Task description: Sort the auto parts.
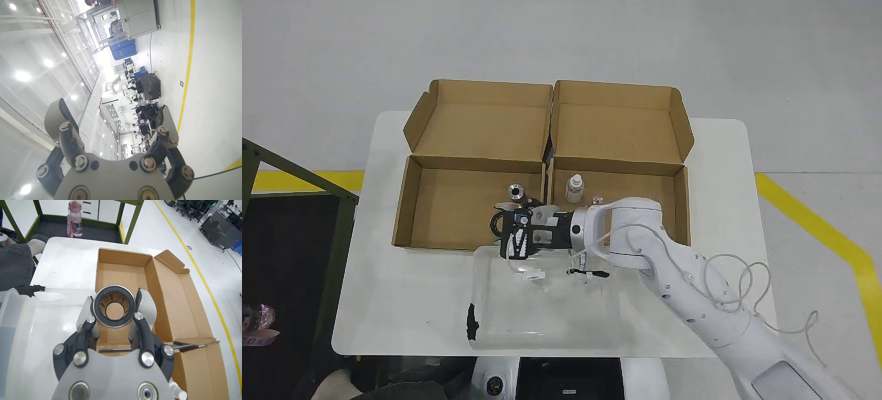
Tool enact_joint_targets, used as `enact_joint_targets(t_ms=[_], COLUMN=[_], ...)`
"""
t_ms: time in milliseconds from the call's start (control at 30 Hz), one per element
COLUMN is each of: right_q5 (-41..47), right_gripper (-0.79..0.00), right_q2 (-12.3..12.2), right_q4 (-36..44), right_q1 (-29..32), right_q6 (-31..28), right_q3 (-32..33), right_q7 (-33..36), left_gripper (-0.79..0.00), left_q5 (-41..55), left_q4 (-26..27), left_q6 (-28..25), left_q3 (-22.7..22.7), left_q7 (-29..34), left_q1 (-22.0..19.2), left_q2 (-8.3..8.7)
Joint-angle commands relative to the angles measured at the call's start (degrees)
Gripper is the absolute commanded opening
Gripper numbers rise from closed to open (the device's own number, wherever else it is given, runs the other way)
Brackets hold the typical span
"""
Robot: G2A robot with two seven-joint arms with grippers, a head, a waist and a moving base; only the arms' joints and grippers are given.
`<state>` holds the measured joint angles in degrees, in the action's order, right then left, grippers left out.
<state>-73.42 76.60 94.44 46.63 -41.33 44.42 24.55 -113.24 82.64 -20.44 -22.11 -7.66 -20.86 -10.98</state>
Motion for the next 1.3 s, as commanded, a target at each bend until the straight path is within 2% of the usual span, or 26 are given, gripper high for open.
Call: enact_joint_targets(t_ms=[0,500,1167,1267], right_q5=[0.7,4.7,4.7,4.6], right_gripper=[-0.785,-0.785,-0.785,-0.696], right_q2=[0.4,4.0,7.1,7.4], right_q4=[-2.0,-15.1,-24.2,-24.9], right_q1=[-1.4,-9.4,-11.8,-11.7], right_q6=[0.4,3.1,4.2,4.3], right_q3=[-0.7,-6.2,-10.2,-10.5], right_q7=[0.4,4.0,5.2,5.2], left_gripper=[0.0,0.0,0.0,0.0], left_q5=[0.0,0.0,0.0,0.0], left_q4=[0.0,0.0,0.0,0.0], left_q6=[0.0,0.0,0.0,0.0], left_q3=[0.0,0.0,0.0,0.0], left_q7=[0.0,0.0,0.0,0.0], left_q1=[0.0,0.0,0.0,0.0], left_q2=[0.0,0.0,0.0,0.0])
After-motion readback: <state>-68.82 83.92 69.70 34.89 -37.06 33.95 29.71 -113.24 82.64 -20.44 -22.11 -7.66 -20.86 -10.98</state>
